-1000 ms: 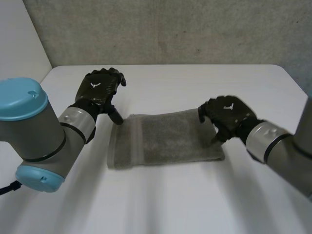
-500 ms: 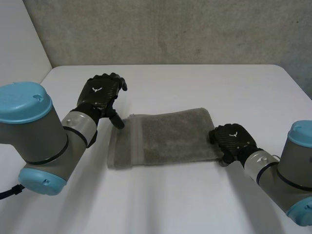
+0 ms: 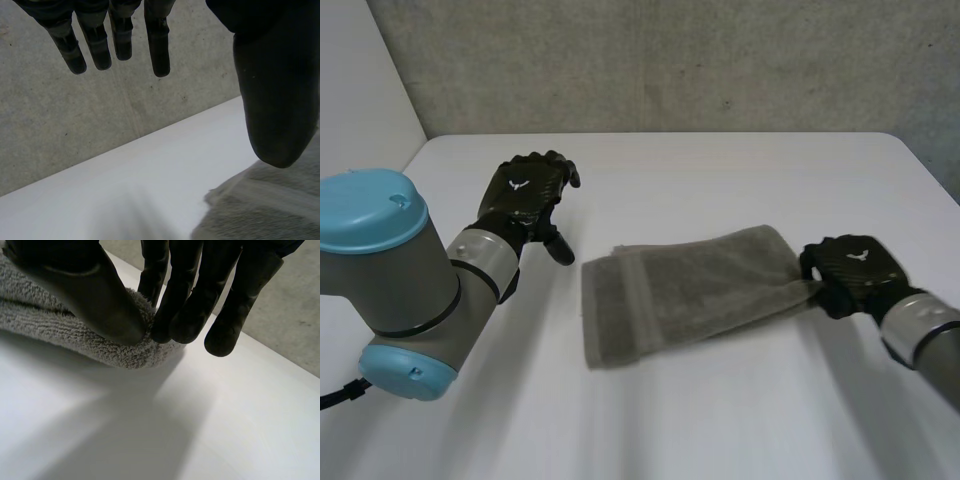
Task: Fold the towel.
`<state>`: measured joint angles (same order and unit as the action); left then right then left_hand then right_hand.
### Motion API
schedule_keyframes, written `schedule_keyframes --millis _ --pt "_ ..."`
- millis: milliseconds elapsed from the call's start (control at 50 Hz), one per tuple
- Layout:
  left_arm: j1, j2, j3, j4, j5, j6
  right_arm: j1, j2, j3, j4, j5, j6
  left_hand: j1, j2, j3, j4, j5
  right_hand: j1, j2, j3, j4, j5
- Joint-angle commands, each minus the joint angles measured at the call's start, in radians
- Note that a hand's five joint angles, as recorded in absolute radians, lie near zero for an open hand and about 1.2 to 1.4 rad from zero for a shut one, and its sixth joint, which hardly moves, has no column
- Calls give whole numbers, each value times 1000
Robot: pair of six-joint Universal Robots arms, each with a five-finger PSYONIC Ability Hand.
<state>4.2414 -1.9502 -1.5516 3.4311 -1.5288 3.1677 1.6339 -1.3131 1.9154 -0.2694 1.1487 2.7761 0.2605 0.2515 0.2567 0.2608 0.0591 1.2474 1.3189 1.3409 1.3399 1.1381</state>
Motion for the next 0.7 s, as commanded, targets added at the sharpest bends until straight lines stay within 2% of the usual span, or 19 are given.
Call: schedule_keyframes --millis 20,100,140,160,200,260,300,320,360,500,520,540,560,580,700 --pt "0 10 1 -1 -1 -2 -109 -126 -80 208 -124 -41 -71 -61 -67 -71 -44 149 77 55 56 84" --pt "0 11 2 0 -2 -2 -17 -137 -151 254 -121 -16 -71 -61 -67 -71 -44 149 77 55 56 84" --pt "0 11 4 0 -4 -2 146 -123 -215 253 -106 57 -71 -61 -67 -71 -44 149 77 55 56 84" --pt "0 11 5 2 -4 -2 147 -123 -216 252 -106 57 -71 -61 -67 -71 -44 149 77 55 56 84" --pt "0 11 4 2 -4 -2 277 -92 -251 251 -75 97 -71 -61 -67 -71 -44 149 77 55 56 84" --pt "0 11 5 2 -4 -2 342 -66 -265 249 -52 102 -71 -61 -67 -71 -44 149 77 55 56 84" --pt "0 11 7 3 -4 -2 468 -5 -289 245 -12 103 -71 -61 -67 -71 -44 149 77 55 56 84" --pt "0 11 10 3 -4 -2 469 -5 -289 245 -12 103 -71 -61 -67 -71 -44 149 77 55 56 84" --pt "-1 13 13 3 -4 -2 579 58 -308 227 14 105 -71 -61 -67 -71 -44 149 77 55 56 84" --pt "-6 0 36 8 -5 -2 643 156 -317 187 71 111 -71 -61 -67 -71 -44 149 77 55 56 84" --pt "-6 0 36 8 -5 -2 643 160 -320 183 85 112 -71 -61 -67 -71 -44 -190 -262 -284 -283 -255" --pt "-11 -3 42 8 -5 -2 643 160 -320 183 85 112 -71 -61 -67 -71 -44 -194 -265 -287 -286 -259" --pt "-11 -3 42 8 -5 -2 638 156 -320 183 98 115 -71 -61 -67 -71 -44 -688 -759 -781 -780 -753" --pt "-18 -9 45 8 -4 -2 629 149 -320 183 112 123 -71 -61 -67 -71 -44 -986 -1058 -1080 -1079 -1051" --pt "-50 -35 56 7 -4 -2 623 98 -308 183 143 181 -71 -61 -67 -71 -44 -1060 -1131 -1153 -1152 -1125"
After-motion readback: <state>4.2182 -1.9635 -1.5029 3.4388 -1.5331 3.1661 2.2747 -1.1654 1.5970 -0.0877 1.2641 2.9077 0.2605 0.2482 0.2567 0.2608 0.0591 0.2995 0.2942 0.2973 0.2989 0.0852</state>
